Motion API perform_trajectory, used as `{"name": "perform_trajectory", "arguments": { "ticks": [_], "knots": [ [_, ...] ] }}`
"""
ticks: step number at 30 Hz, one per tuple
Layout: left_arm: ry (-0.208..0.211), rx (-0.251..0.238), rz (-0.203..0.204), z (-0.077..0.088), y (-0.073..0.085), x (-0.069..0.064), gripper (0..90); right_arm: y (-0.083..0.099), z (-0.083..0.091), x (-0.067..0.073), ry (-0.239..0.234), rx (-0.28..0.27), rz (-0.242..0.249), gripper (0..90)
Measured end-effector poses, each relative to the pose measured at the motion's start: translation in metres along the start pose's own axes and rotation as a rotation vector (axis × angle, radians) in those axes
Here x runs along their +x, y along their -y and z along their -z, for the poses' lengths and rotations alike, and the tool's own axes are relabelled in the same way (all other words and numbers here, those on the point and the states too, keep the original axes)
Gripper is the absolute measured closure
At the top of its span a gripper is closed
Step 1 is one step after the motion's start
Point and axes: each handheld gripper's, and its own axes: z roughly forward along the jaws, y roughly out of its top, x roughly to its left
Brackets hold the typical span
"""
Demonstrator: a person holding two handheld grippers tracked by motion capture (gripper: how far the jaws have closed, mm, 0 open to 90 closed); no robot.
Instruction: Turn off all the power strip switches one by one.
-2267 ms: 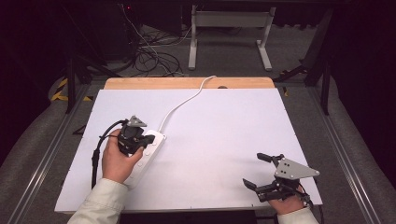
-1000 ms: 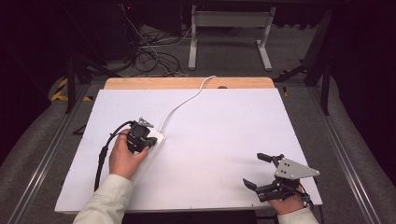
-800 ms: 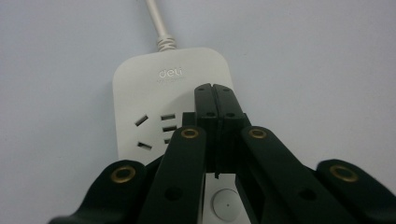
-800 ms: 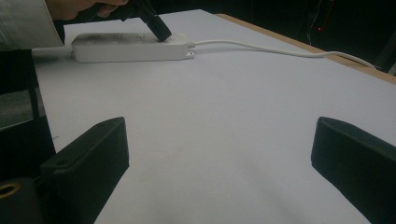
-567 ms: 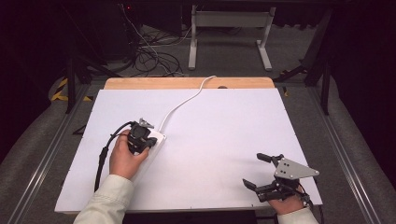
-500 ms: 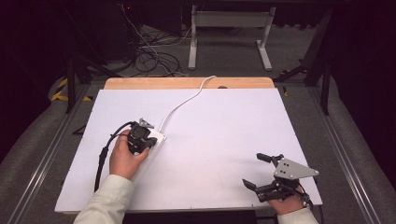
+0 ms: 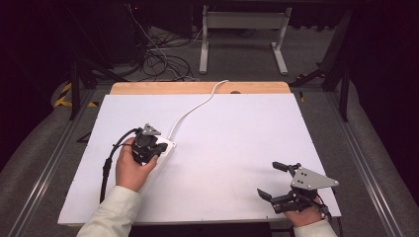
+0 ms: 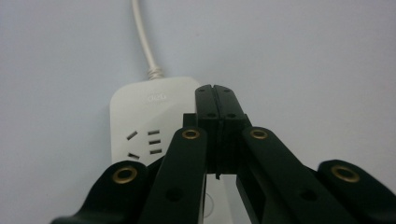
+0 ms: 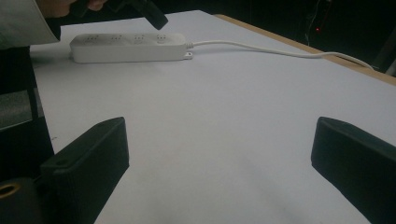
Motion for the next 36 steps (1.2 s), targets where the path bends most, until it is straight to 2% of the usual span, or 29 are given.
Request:
{"name": "perform_trajectory", "arguments": {
  "ticks": [3, 5, 10, 11, 12, 13, 15, 20, 22, 24, 25, 27, 28, 31, 33, 36],
  "knots": [
    [0.006, -0.023, -0.015, 0.007, -0.002, -0.005, 90.0, 0.0, -0.001, 0.0, -0.005, -0.002, 0.002, 4.6],
    [-0.005, -0.039, -0.019, 0.01, -0.003, -0.005, 90.0, 0.0, 0.0, 0.0, -0.004, -0.002, 0.0, 4.6],
    [0.023, -0.082, -0.028, 0.02, -0.001, -0.005, 89.0, 0.0, 0.001, 0.0, 0.0, -0.004, 0.001, 4.6],
    [0.026, -0.104, -0.028, 0.023, -0.001, -0.006, 74.0, 0.0, 0.001, 0.0, 0.002, -0.002, 0.002, 4.6],
    [0.03, -0.102, -0.029, 0.026, 0.0, -0.006, 69.5, 0.0, 0.0, 0.0, 0.0, -0.003, 0.001, 4.6],
    [0.035, -0.106, -0.034, 0.03, 0.0, -0.006, 74.7, 0.0, 0.0, 0.0, -0.001, -0.004, -0.001, 4.6],
    [0.037, -0.129, -0.041, 0.036, -0.001, -0.007, 70.0, 0.0, 0.0, 0.0, -0.002, -0.001, 0.0, 4.6],
    [0.075, -0.169, -0.074, 0.049, 0.001, -0.012, 55.3, 0.0, 0.001, 0.0, 0.001, -0.003, 0.001, 4.6],
    [0.057, -0.198, -0.087, 0.054, 0.004, -0.013, 51.1, 0.001, 0.001, 0.0, -0.002, -0.007, -0.003, 4.6],
    [0.067, -0.226, -0.093, 0.059, 0.007, -0.012, 48.5, 0.001, 0.001, 0.0, -0.002, -0.006, -0.004, 4.6],
    [0.059, -0.237, -0.1, 0.061, 0.009, -0.011, 47.6, 0.001, 0.001, 0.0, -0.002, -0.006, -0.004, 4.6],
    [0.018, -0.253, -0.104, 0.065, 0.013, -0.011, 39.8, 0.001, 0.001, 0.0, -0.004, -0.006, 0.0, 4.6],
    [0.015, -0.263, -0.102, 0.067, 0.015, -0.011, 37.1, 0.0, 0.002, 0.0, -0.001, -0.003, -0.002, 4.6],
    [0.044, -0.287, -0.083, 0.073, 0.024, -0.008, 30.7, 0.001, 0.002, 0.0, 0.0, -0.009, -0.003, 4.6],
    [0.067, -0.329, -0.08, 0.075, 0.032, -0.005, 29.4, 0.001, 0.002, -0.001, 0.0, -0.008, -0.003, 4.6],
    [0.073, -0.363, -0.084, 0.077, 0.042, 0.002, 27.4, 0.001, 0.002, -0.001, 0.001, -0.008, -0.004, 4.6]
  ]
}}
